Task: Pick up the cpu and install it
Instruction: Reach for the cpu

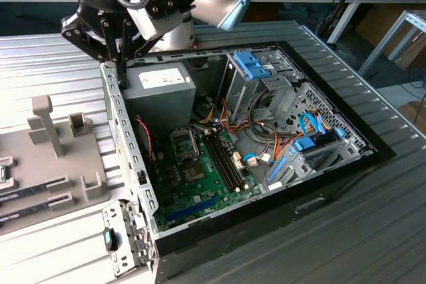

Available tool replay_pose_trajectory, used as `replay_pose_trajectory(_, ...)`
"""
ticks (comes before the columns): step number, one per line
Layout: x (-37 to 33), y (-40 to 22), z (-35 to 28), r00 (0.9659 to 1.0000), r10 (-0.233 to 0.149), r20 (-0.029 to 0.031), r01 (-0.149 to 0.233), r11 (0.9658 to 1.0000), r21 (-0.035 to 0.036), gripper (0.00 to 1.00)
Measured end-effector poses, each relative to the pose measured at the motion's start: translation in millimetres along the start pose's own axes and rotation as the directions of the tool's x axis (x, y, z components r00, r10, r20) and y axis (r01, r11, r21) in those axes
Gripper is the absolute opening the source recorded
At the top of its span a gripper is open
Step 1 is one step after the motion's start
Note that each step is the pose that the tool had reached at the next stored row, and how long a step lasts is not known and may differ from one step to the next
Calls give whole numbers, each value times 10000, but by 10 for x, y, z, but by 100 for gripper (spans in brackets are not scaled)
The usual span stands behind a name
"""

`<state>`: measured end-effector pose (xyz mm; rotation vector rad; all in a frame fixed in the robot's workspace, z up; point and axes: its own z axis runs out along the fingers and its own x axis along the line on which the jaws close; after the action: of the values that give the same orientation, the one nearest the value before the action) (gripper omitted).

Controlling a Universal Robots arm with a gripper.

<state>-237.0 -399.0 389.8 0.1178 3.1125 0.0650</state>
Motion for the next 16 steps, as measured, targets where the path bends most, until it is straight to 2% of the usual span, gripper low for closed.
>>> replay_pose_trajectory(3,13,-1,0,10000,0,0,0,10000,0,11)
replay_pose_trajectory(7,111,-8,0,10000,1,0,-1,10000,0,11)
replay_pose_trajectory(16,156,-12,0,10000,0,0,0,10000,1,11)
